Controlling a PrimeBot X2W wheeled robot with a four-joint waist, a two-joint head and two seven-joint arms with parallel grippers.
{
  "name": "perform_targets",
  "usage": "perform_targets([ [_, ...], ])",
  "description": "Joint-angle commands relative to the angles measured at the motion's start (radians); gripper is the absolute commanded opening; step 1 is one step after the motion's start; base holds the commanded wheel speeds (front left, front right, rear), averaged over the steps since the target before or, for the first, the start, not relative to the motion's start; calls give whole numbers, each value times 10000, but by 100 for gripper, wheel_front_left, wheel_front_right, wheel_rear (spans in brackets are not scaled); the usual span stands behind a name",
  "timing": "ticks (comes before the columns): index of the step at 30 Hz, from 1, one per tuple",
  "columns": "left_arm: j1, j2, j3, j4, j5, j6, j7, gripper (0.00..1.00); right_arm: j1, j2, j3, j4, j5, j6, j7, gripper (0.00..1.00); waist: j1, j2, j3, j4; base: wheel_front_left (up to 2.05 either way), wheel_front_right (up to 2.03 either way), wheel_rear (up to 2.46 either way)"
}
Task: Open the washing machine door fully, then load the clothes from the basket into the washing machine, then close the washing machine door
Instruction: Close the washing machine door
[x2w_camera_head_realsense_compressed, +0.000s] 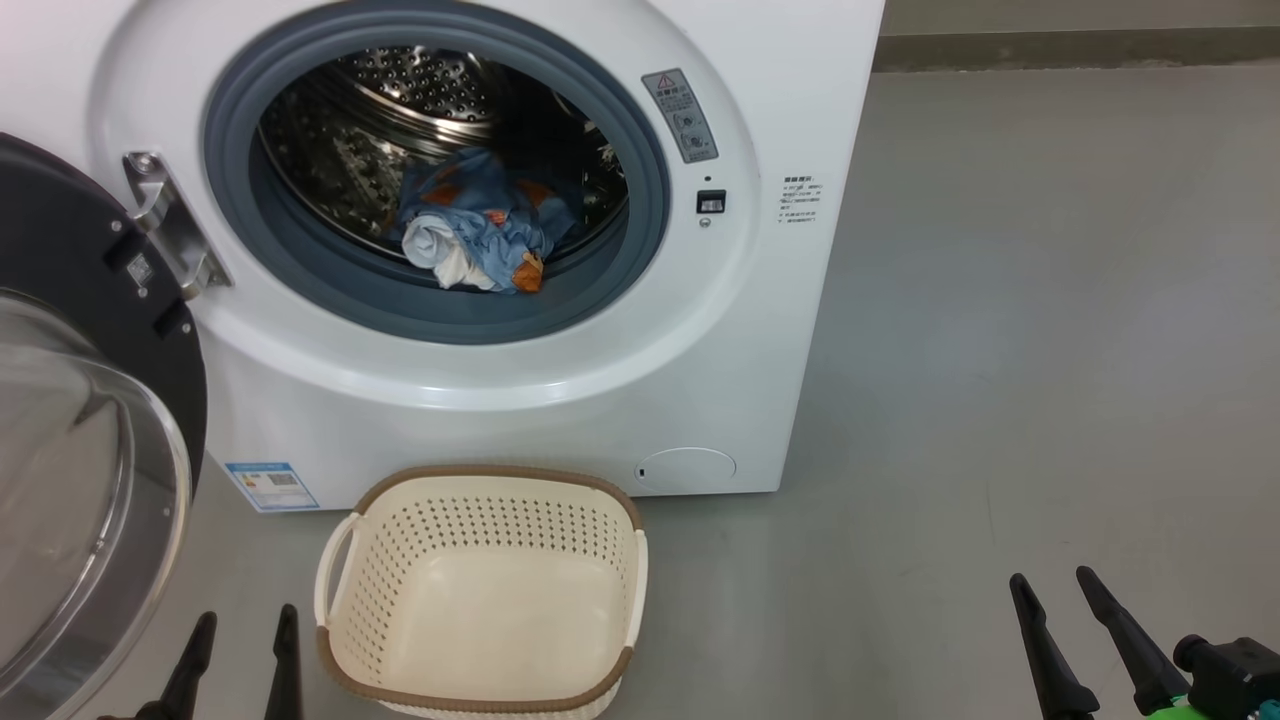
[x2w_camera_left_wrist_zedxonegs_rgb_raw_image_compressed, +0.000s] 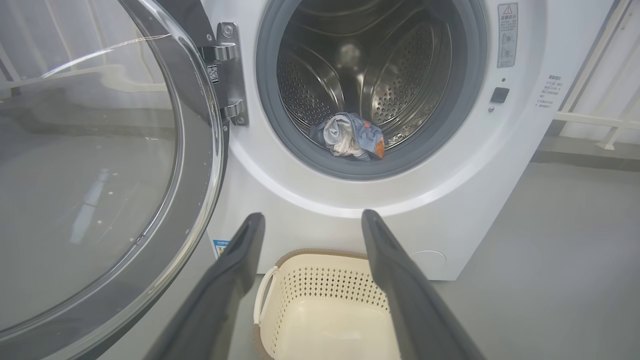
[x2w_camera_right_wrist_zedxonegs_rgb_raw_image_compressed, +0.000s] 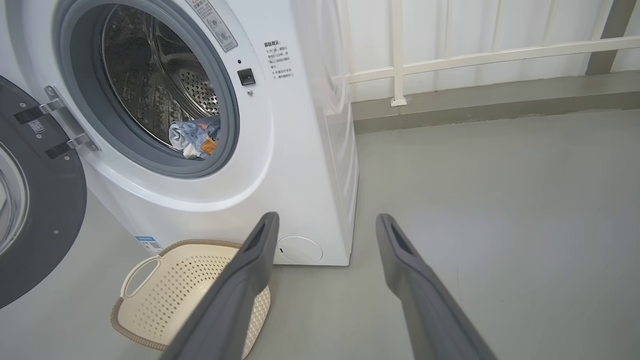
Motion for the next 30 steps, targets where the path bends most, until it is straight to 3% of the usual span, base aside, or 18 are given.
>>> perform_targets([
  [1, -216, 150, 299, -301, -58, -13, -65, 100, 31, -199, 184, -263, 13, 16, -48, 100, 0, 0, 2, 7, 0, 0, 0],
  [8, -208, 153, 231, -263, -146, -13, -65, 100, 14, -170, 185, -277, -13, 16, -48, 100, 0, 0, 0, 139, 0, 0, 0],
  [14, -234, 130, 218, -290, -239, -13, -65, 100, -4, -179, 250, -348, -20, 16, -48, 100, 0, 0, 18, 659, 0, 0, 0],
  [30, -162, -163, 503, -474, -372, -13, -65, 100, -666, -458, 1020, -299, 8, 16, -48, 100, 0, 0, 278, 3245, 0, 0, 0],
])
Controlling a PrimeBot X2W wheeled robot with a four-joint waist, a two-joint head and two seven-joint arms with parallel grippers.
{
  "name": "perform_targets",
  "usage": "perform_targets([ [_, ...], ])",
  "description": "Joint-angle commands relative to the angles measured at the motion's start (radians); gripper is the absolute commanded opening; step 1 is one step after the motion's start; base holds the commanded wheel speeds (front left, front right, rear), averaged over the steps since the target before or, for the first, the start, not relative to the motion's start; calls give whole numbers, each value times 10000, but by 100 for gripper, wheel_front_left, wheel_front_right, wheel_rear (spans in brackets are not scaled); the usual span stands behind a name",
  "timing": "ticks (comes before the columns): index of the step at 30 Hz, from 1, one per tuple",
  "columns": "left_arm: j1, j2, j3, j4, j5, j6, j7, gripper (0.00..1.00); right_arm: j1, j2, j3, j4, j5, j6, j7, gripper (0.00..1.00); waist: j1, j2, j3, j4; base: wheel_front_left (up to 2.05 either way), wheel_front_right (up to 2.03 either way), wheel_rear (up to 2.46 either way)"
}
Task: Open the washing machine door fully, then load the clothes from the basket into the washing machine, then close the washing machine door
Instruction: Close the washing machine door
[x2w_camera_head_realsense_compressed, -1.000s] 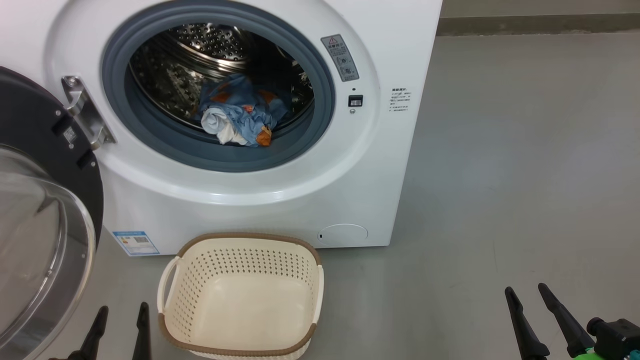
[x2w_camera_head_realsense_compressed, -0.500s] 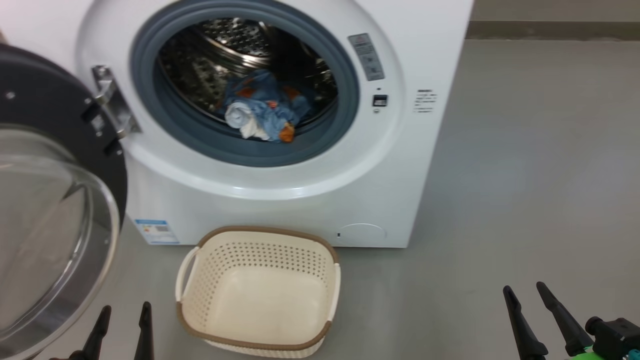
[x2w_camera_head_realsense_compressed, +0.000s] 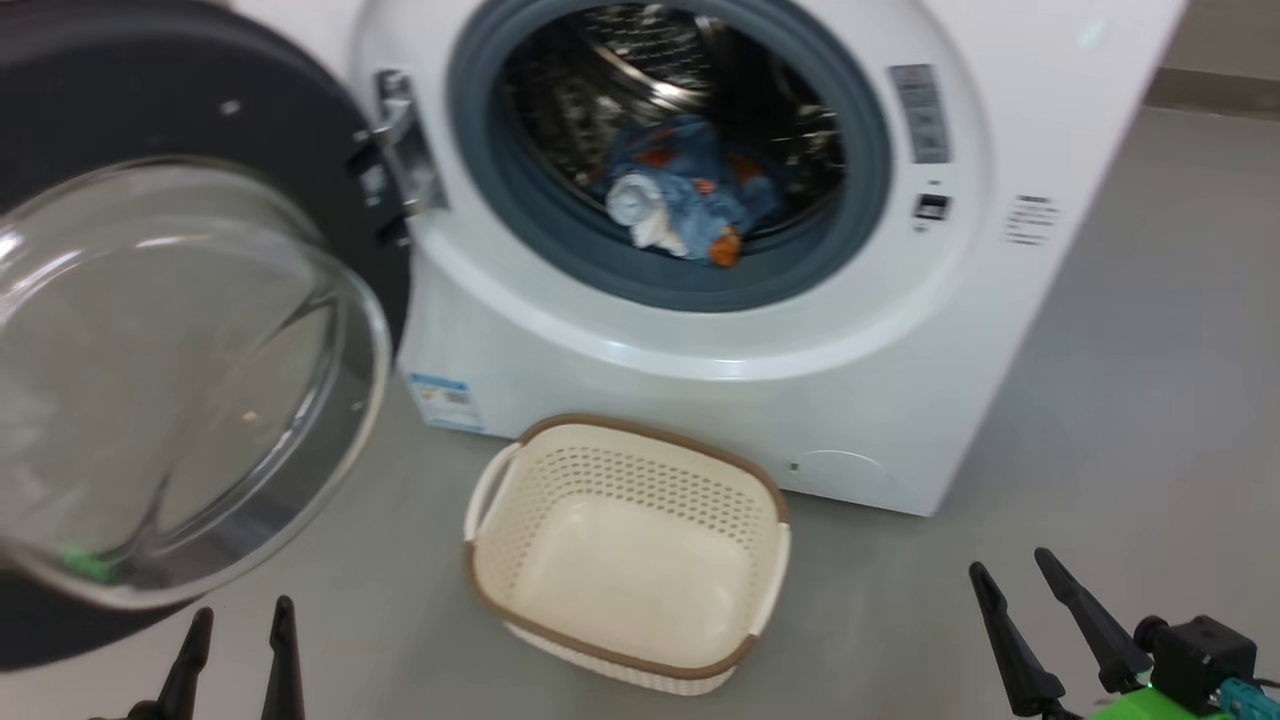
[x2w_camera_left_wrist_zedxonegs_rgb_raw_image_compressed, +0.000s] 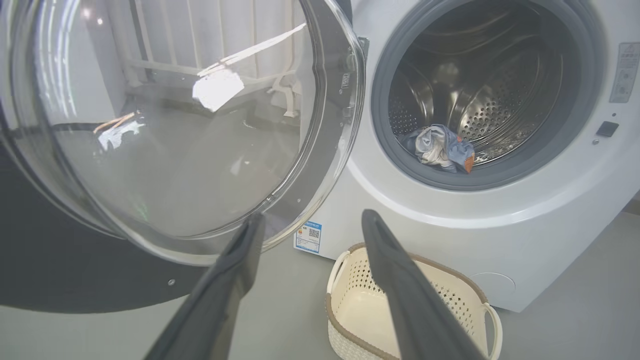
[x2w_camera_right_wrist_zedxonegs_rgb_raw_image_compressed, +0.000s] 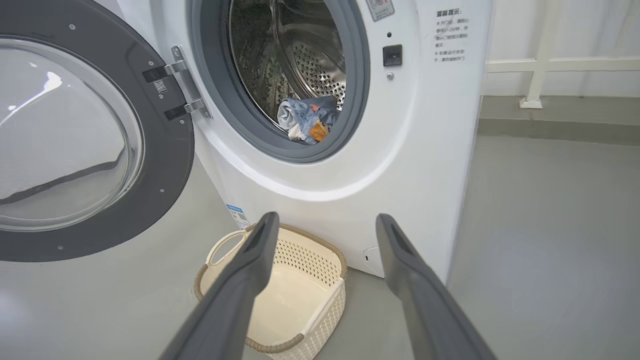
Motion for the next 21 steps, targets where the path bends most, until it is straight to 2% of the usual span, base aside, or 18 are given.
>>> perform_targets([
  [1, -158, 69, 359, -263, -61, -13, -65, 100, -406, -268, 280, -207, 19, 16, -48, 100, 0, 0, 116, 974, 0, 0, 0],
  [13, -1, -35, 368, -192, -128, -13, -65, 100, -592, -522, 613, -110, 116, 16, -48, 100, 0, 0, 32, 2756, 0, 0, 0],
  [17, 53, -44, 373, -201, -167, -13, -65, 100, -565, -535, 676, -109, 122, 16, -48, 100, 0, 0, 25, 3115, 0, 0, 0],
  [21, 169, -50, 496, -310, -275, -13, -65, 100, -739, -569, 863, -64, 140, 16, -48, 100, 0, 0, 102, 3180, 0, 0, 0],
])
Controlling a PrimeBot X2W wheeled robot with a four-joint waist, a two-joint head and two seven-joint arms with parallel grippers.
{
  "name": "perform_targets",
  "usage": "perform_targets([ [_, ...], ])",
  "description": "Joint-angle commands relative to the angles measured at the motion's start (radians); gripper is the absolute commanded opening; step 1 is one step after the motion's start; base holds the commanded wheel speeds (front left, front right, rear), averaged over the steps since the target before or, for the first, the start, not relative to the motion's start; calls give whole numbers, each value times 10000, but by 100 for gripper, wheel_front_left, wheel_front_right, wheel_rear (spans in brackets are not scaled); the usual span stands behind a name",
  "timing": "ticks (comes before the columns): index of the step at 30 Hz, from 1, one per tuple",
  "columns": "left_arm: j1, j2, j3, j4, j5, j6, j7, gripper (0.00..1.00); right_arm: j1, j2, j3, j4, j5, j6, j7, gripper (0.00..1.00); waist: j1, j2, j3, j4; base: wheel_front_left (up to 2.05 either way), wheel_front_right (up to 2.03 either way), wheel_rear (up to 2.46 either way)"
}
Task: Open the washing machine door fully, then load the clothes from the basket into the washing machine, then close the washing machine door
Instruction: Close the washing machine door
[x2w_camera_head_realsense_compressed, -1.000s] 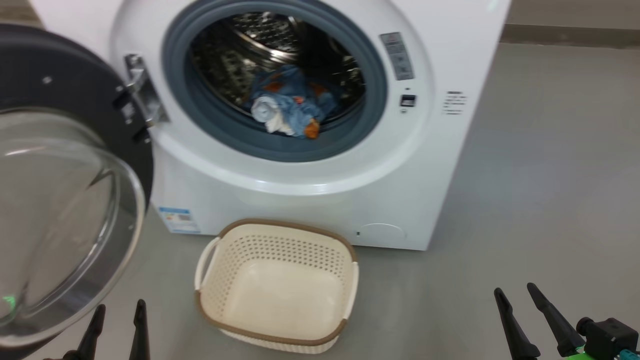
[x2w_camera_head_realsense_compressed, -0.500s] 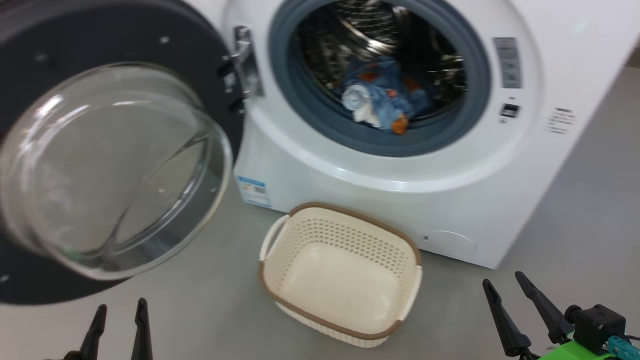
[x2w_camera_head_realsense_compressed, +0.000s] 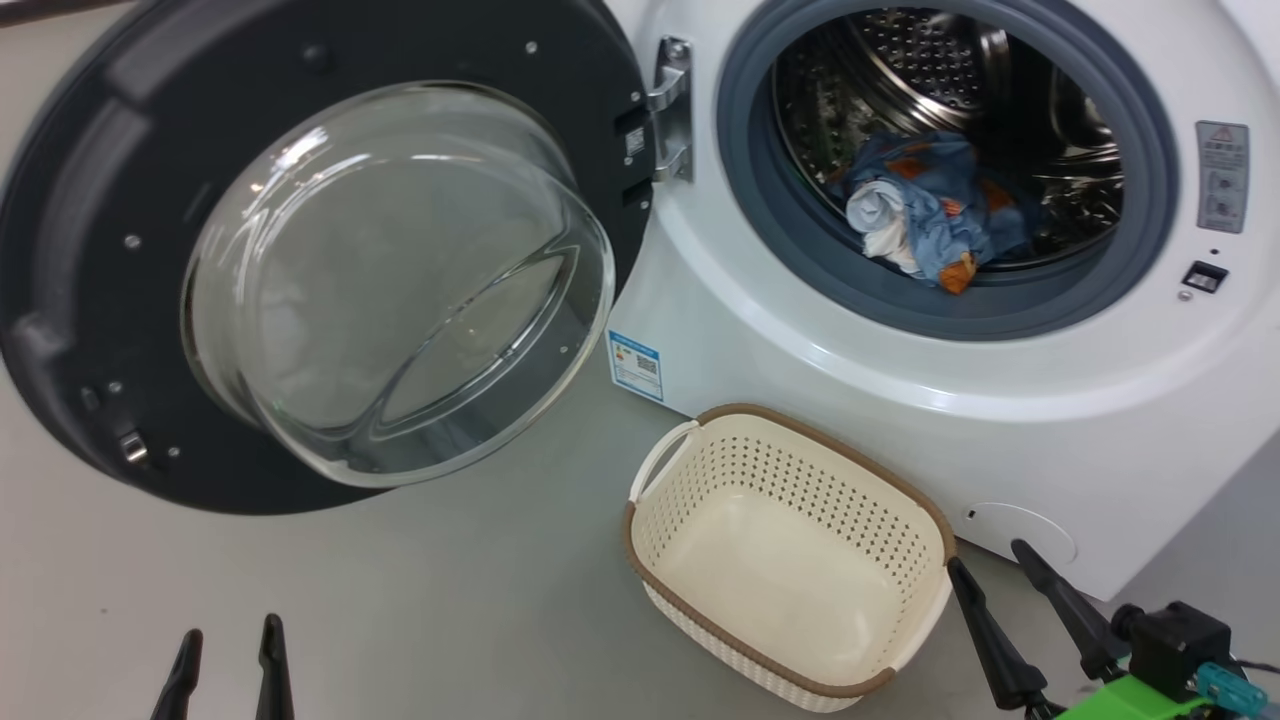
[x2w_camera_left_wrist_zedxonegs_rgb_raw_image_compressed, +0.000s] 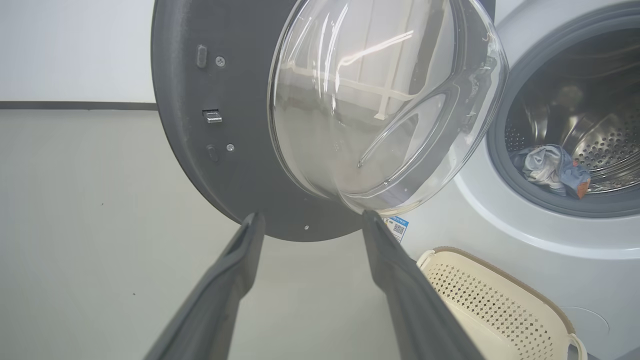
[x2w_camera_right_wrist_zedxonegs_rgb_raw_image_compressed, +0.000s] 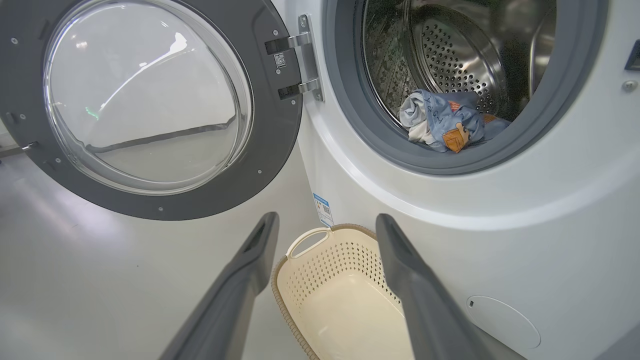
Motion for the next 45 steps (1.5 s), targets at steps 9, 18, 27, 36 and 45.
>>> perform_targets([
  [9, 48, 64, 380, -440, -241, 45, -65, 100, -540, -256, 455, -107, 143, 16, -49, 100, 0, 0, 75, 128, 0, 0, 0],
  [18, -646, 70, 1144, -1446, -654, 20, -65, 0, -414, -206, 323, -191, 153, 16, -49, 100, 0, 0, 207, 130, 0, 0, 0],
  [27, -2668, 2025, 2177, -2257, -2362, -10, -65, 0, -170, -83, -41, -373, 35, 16, -49, 100, 0, 0, 482, 10, 0, 0, 0],
  [36, -5126, 5036, 2529, 143, -6638, -12, -62, 0, -454, -99, 75, -498, -56, 16, -49, 100, 0, 0, 1082, -494, 0, 0, 0],
  [45, -6544, 7174, 1351, 2956, -10576, -12, 1792, 0, -843, -262, 188, -570, -108, 16, -49, 100, 0, 0, 1866, -773, 0, 0, 0],
])
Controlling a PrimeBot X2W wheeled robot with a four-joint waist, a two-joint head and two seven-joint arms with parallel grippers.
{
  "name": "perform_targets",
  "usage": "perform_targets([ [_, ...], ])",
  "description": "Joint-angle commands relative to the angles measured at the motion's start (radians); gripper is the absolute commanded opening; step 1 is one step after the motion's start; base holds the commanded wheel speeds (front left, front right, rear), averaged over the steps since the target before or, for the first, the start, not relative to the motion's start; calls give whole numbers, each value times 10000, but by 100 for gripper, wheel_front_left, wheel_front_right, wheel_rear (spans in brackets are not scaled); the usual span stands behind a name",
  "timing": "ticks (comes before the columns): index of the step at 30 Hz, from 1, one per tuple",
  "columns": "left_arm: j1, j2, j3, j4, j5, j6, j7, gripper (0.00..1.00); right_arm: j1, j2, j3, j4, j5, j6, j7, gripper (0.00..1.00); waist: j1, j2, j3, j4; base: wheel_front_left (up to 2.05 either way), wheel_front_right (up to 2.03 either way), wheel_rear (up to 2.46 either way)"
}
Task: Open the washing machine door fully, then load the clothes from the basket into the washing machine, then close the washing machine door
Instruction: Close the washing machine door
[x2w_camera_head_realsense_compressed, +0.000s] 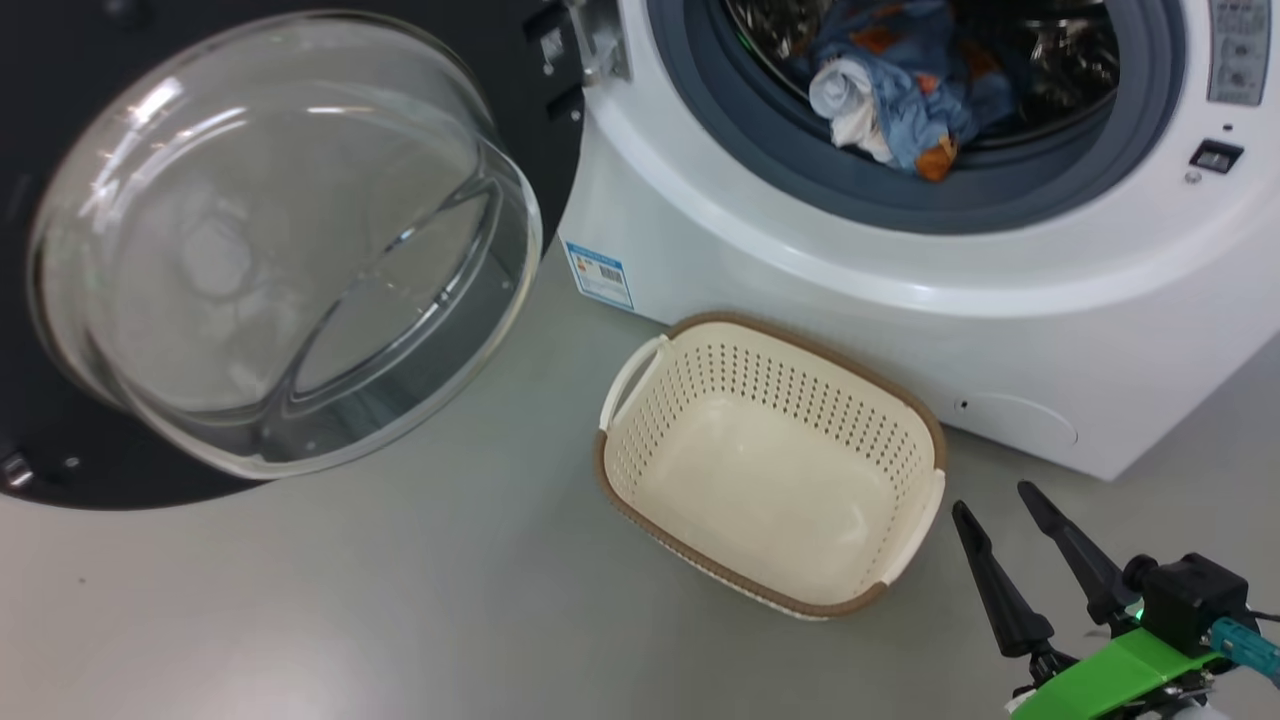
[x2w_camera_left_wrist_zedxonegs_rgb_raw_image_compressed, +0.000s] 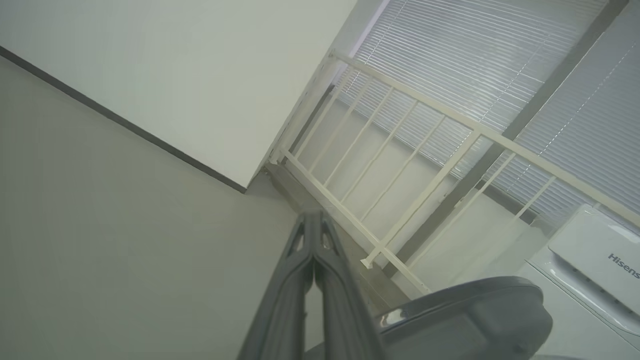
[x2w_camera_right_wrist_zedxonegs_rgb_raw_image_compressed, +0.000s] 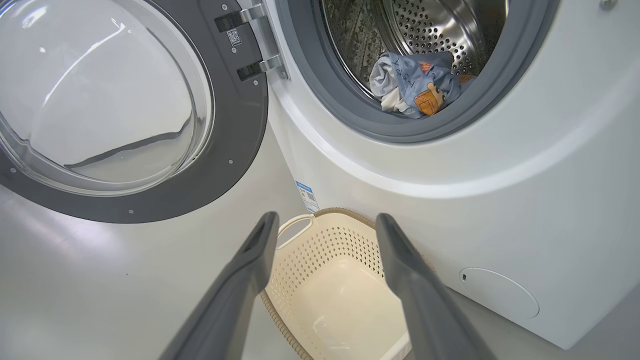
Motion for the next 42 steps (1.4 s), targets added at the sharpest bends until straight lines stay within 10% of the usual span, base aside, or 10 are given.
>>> perform_targets([
  [1, -523, 930, 184, 146, -319, -26, 418, 0, -286, -153, 277, -268, -96, 16, -48, 100, 0, 0, 329, -172, 0, 0, 0],
  [14, -1481, 2001, -979, 1813, -2104, -26, 4094, 0, -669, -296, 506, -310, -133, 16, -48, 100, 0, 0, 881, -401, 0, 0, 0],
  [42, -543, 1646, -1687, 515, -3185, -27, 7781, 0, -428, -112, 401, -148, -111, 16, -48, 100, 0, 0, 144, -451, 0, 0, 0],
])
